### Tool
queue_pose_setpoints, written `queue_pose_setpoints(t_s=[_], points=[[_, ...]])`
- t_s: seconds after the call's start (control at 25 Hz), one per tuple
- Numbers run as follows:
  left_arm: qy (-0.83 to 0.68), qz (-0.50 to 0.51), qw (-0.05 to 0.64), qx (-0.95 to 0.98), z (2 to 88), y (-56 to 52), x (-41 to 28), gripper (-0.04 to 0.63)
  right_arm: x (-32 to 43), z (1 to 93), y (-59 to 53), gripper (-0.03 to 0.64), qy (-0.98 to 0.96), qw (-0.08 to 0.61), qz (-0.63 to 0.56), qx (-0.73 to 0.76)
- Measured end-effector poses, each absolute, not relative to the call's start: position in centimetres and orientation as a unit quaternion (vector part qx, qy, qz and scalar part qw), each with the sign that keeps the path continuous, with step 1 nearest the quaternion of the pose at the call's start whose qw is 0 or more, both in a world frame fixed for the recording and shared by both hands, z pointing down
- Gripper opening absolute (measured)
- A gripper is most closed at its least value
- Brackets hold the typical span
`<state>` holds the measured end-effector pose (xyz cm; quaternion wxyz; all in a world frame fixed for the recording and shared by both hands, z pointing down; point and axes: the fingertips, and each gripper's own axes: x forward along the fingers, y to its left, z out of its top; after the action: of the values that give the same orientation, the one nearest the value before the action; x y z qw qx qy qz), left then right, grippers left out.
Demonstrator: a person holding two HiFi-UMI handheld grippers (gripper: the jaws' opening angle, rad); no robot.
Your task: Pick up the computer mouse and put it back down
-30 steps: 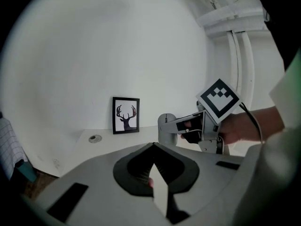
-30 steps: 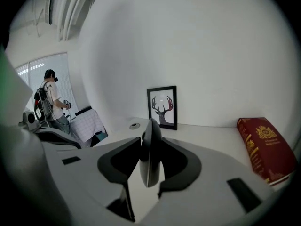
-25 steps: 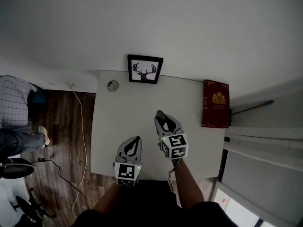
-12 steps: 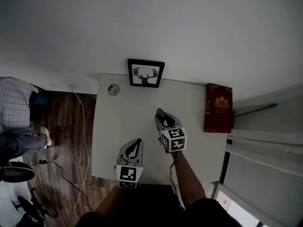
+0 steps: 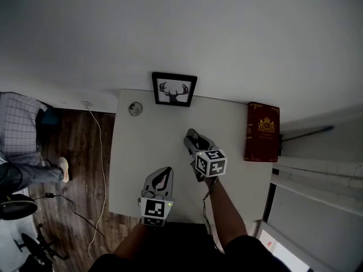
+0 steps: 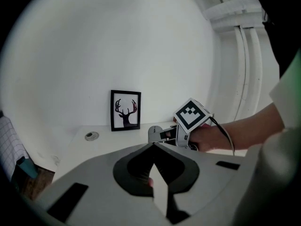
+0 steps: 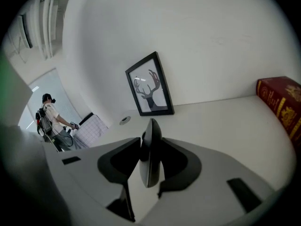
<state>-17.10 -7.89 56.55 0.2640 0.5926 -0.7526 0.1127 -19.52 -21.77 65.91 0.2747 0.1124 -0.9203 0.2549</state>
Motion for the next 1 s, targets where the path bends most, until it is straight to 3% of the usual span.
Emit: queue_pose_setpoints(t_s=[1.0], points=[[-0.75,0.118,0.264,0.595,56.9,-9.1,-18.0,0.0,-20.4,67.3,-24.7,0.193,-0.923,0.257,0.263,0.111]])
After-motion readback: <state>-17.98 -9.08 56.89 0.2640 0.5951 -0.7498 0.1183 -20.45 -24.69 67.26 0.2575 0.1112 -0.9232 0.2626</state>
